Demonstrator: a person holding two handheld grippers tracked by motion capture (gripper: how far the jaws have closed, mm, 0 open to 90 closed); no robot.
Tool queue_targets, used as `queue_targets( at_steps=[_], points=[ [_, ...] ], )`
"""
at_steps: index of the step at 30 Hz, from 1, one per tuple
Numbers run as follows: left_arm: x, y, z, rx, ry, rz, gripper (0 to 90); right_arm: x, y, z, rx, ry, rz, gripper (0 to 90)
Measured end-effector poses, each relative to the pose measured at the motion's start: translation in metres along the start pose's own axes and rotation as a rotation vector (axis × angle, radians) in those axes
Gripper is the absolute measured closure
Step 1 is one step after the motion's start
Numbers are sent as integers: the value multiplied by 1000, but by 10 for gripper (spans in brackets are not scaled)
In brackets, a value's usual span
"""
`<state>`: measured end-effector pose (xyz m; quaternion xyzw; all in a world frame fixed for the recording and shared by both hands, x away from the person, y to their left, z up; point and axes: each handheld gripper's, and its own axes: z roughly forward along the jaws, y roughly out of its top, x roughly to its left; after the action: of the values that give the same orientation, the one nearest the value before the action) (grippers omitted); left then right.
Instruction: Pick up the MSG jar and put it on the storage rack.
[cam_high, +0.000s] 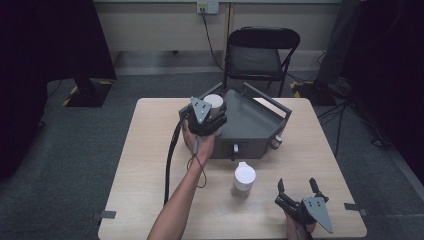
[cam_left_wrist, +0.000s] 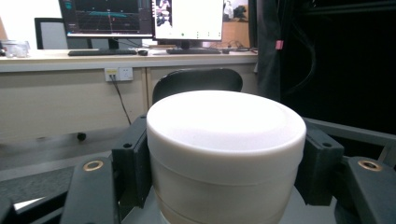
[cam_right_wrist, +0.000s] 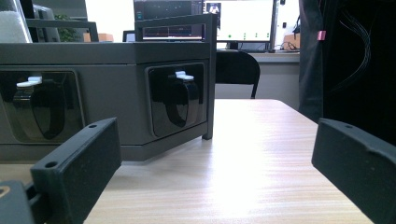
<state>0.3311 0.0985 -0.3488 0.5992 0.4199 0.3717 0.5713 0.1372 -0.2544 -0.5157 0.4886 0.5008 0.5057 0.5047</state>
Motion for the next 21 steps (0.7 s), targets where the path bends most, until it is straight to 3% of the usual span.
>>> queue_targets(
  at_steps=[13,21],
  points=[
    [-2,-2,-3,-3,2,29,342,0,0,0,0,0,0,2],
    [1,1,-3,10,-4,10,311,0,0,0,0,0,0,2]
  ],
)
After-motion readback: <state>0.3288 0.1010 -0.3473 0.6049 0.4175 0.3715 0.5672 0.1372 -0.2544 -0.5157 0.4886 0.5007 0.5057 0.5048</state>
